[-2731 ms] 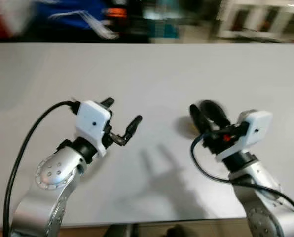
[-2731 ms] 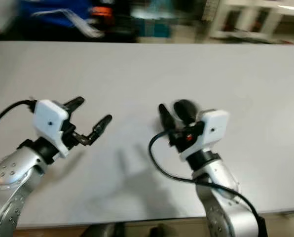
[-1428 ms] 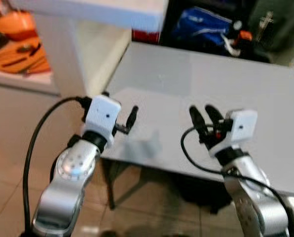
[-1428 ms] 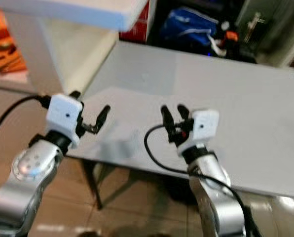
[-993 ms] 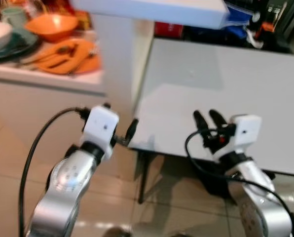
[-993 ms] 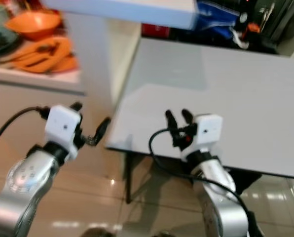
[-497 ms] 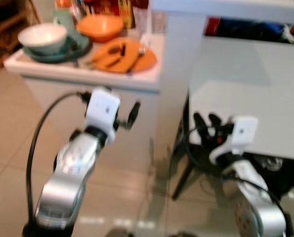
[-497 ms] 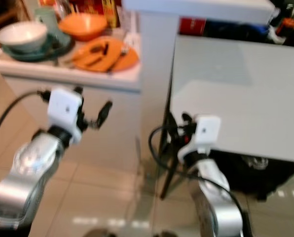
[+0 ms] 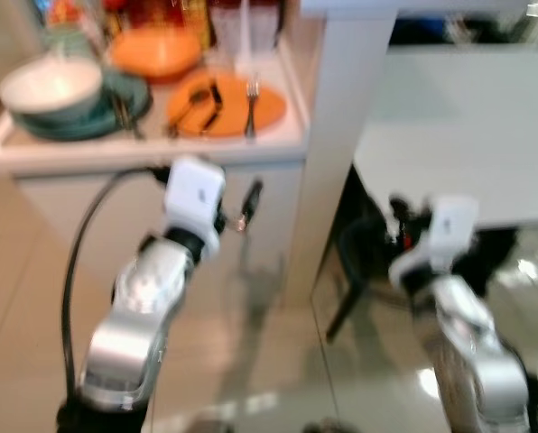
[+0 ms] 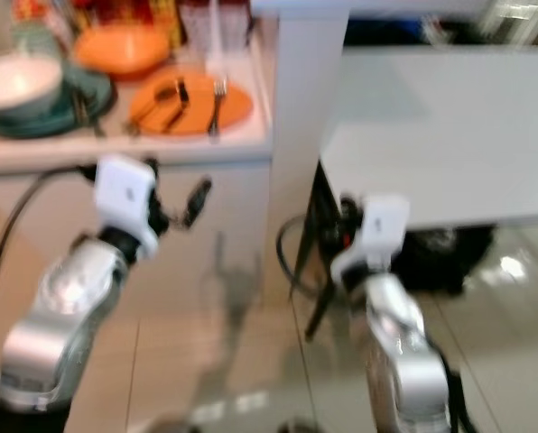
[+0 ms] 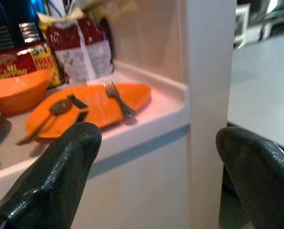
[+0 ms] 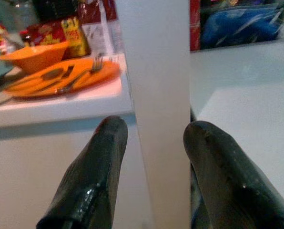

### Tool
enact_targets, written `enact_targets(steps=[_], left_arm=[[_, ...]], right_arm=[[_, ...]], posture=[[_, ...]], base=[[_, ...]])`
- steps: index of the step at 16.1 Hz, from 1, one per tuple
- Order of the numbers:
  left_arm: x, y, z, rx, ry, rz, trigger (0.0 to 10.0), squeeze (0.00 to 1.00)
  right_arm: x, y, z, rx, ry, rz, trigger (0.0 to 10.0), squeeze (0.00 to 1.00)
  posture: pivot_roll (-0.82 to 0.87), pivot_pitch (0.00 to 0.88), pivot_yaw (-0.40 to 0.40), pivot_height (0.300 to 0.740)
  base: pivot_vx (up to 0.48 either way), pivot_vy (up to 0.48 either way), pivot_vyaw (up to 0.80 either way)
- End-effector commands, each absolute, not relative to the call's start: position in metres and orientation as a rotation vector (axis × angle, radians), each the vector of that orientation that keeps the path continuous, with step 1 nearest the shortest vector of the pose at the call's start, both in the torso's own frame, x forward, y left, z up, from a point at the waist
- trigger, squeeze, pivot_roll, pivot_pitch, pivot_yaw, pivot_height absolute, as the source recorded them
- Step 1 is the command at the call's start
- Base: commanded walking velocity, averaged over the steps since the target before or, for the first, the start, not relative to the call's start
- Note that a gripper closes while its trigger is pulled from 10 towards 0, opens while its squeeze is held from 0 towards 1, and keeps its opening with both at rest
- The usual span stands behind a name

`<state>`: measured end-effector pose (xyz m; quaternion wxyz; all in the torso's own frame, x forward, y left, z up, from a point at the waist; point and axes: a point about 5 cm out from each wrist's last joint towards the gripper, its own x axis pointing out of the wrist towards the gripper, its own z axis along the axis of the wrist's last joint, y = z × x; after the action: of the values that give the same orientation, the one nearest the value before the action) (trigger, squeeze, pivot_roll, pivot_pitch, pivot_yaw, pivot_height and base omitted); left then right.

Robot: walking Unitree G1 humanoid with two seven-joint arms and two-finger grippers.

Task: Setting the table

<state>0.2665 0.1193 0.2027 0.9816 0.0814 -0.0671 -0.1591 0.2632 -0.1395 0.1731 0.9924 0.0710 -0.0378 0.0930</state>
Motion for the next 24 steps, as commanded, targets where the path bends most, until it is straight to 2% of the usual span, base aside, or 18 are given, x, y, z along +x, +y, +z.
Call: enact_targets(steps=[1,5,7,9,15,24], left_arm=[[0.262,0.127,0.207,0.156,-0.145,-0.3,10.0,0.0],[0.265,0.133,0.205,0.231,-0.155,-0.302,10.0,0.0],[0.265,0.127,0.211,0.235,-0.178,-0.324,10.0,0.0],[0.267,0.127,0.209,0.284,-0.167,-0.337,10.0,0.0],[0.266,0.127,0.214,0.279,-0.184,-0.328,10.0,0.0],[0.263,0.137,0.211,0.309,-0.164,-0.335,10.0,0.0]], right_arm=[[0.268,-0.138,0.181,0.124,-0.082,0.176,10.0,0.0],[0.274,-0.136,0.196,0.066,-0.159,0.173,10.0,0.0],[0.278,-0.135,0.206,0.096,-0.196,0.209,10.0,0.0],[0.281,-0.133,0.203,0.08,-0.184,0.226,10.0,0.0],[0.286,-0.134,0.201,0.084,-0.173,0.261,10.0,0.0],[0.286,-0.11,0.201,0.111,-0.176,0.364,10.0,0.0]], posture=[[0.08,0.073,-0.035,0.74],[0.07,0.078,-0.045,0.74],[0.08,0.069,-0.044,0.74],[0.07,0.068,-0.043,0.74],[0.1,0.062,-0.056,0.74],[0.1,0.052,-0.051,0.74]], base=[[0.0,0.0,0.0],[0.0,0.0,0.0],[0.401,0.0,0.0],[0.448,0.0,0.0],[0.453,0.0,0.0],[0.405,0.0,0.0]])
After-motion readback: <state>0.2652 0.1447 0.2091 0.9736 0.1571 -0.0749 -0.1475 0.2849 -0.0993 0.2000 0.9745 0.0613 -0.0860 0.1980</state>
